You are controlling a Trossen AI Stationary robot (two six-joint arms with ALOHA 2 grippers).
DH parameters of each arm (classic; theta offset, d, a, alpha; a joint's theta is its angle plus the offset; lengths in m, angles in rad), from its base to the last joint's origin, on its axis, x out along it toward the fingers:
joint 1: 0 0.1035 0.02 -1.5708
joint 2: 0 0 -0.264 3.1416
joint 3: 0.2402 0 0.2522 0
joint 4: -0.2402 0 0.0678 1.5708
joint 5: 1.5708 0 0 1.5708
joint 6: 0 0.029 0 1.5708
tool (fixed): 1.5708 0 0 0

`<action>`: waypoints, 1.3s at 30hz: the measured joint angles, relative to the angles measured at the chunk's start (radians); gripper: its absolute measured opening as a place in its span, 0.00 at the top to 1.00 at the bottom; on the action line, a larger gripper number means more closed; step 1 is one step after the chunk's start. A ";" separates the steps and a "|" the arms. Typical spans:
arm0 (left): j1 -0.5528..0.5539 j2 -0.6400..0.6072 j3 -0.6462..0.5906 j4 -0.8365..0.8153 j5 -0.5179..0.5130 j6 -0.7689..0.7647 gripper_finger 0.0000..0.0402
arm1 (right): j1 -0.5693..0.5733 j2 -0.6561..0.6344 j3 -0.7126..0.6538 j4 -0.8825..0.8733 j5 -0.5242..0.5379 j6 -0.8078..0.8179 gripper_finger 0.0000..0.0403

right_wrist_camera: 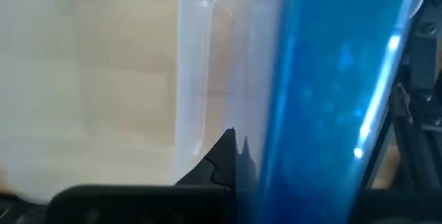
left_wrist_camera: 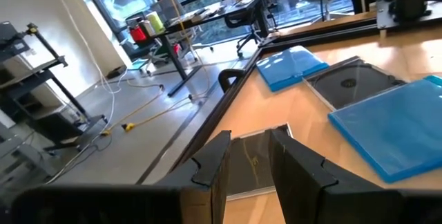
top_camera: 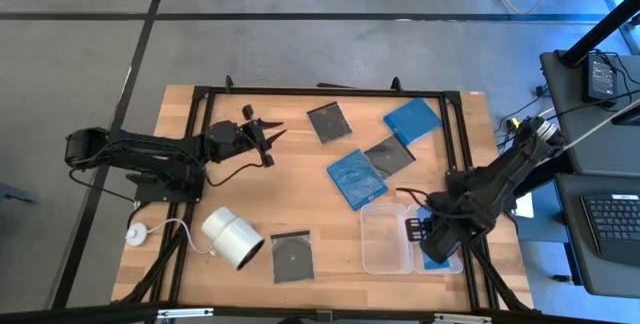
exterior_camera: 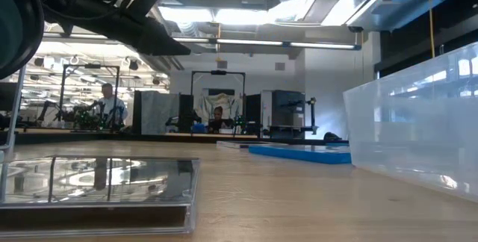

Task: Pick & place jewel cases by type
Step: Put the top left blue CD case into the right transparent bin

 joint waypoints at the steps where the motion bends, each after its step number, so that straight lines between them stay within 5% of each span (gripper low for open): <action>1: 0.002 0.000 0.000 0.000 0.006 0.000 0.76 | 0.000 0.005 -0.010 0.006 0.000 0.000 0.94; 18: 0.003 0.000 0.000 0.001 0.021 0.017 0.76 | 0.000 0.020 -0.147 0.170 0.011 0.020 0.87; 29: 0.003 0.000 0.000 0.001 0.021 0.020 0.76 | 0.000 0.019 -0.153 0.142 0.004 0.039 0.67; 39: 0.003 0.000 0.001 0.001 0.021 0.020 0.76 | -0.001 0.019 -0.153 0.059 -0.168 0.043 0.63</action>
